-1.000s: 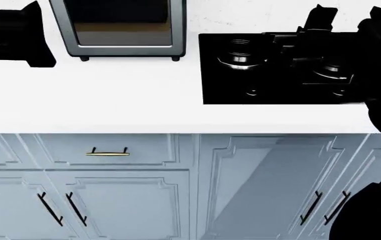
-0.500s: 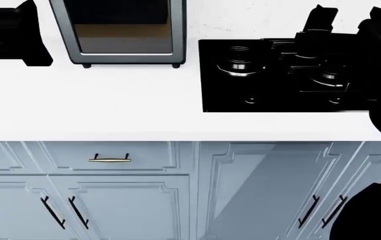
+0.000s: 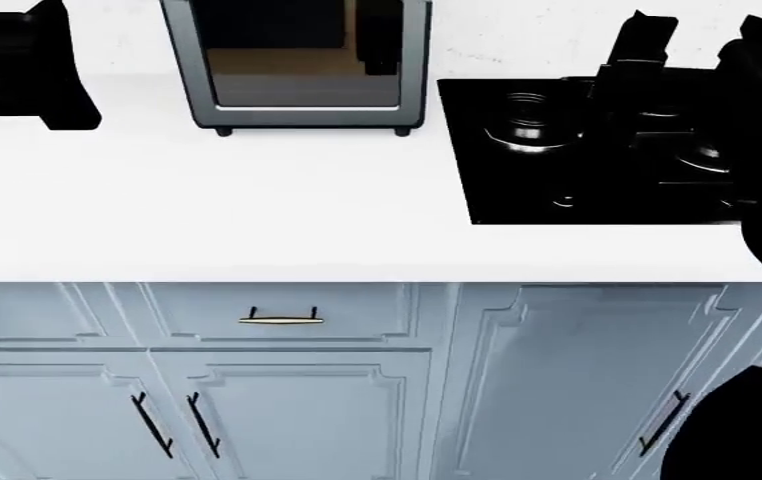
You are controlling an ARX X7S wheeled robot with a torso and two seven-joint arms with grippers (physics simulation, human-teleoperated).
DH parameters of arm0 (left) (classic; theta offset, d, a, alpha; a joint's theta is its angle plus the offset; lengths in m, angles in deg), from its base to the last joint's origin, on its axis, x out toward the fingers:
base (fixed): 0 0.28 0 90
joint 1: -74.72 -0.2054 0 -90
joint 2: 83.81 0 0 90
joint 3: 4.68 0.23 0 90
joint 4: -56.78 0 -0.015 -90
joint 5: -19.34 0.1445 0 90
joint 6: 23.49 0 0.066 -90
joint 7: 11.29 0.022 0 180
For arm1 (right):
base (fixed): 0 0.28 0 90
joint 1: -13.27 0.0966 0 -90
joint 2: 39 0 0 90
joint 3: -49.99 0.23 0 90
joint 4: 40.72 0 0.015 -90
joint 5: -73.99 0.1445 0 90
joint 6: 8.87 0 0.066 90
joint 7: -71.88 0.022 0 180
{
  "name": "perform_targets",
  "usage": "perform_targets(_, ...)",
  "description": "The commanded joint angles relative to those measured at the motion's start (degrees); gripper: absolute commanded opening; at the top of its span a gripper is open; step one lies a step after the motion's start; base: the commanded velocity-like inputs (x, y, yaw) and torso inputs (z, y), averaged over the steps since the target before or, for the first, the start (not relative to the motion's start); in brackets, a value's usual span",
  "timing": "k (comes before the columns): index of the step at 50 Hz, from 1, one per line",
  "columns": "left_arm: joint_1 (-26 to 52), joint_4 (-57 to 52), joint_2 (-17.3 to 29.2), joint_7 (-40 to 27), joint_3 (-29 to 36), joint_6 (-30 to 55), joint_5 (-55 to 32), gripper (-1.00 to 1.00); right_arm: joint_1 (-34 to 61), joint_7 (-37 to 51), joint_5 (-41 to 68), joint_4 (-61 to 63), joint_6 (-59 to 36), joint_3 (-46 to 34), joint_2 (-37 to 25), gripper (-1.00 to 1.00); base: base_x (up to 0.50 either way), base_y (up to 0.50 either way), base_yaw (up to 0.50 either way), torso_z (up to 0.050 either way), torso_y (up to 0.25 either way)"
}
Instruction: Turn on the toaster oven by setting the timer.
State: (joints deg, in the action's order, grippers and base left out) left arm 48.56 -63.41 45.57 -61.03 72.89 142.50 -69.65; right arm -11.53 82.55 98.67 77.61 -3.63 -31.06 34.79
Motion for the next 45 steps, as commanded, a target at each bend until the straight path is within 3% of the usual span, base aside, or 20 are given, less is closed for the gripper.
perform_targets(1, -0.12, -0.13, 0.56, -0.89, 0.16, -0.55, -1.1, 1.0, 0.17, 0.31, 0.76, -0.13, -0.42, 0.34, 0.14, 1.0, 0.0, 0.5, 0.0, 0.0, 0.0)
perform_targets(33, -0.27, 0.28, 1.32, -0.01, 1.66, -2.19, 0.19, 1.0, 0.57, 0.83, 3.18, -0.67, -1.31, 1.52, 0.35, 1.0, 0.0, 0.5, 0.0, 0.0, 0.0)
perform_targets(45, -0.58, 0.01, 1.89, -0.31, 1.74, -2.65, -0.44, 1.0, 0.72, 1.63, 3.72, -1.71, -1.6, 1.87, 0.59, 1.0, 0.39, 0.31, 0.0, 0.0, 0.0)
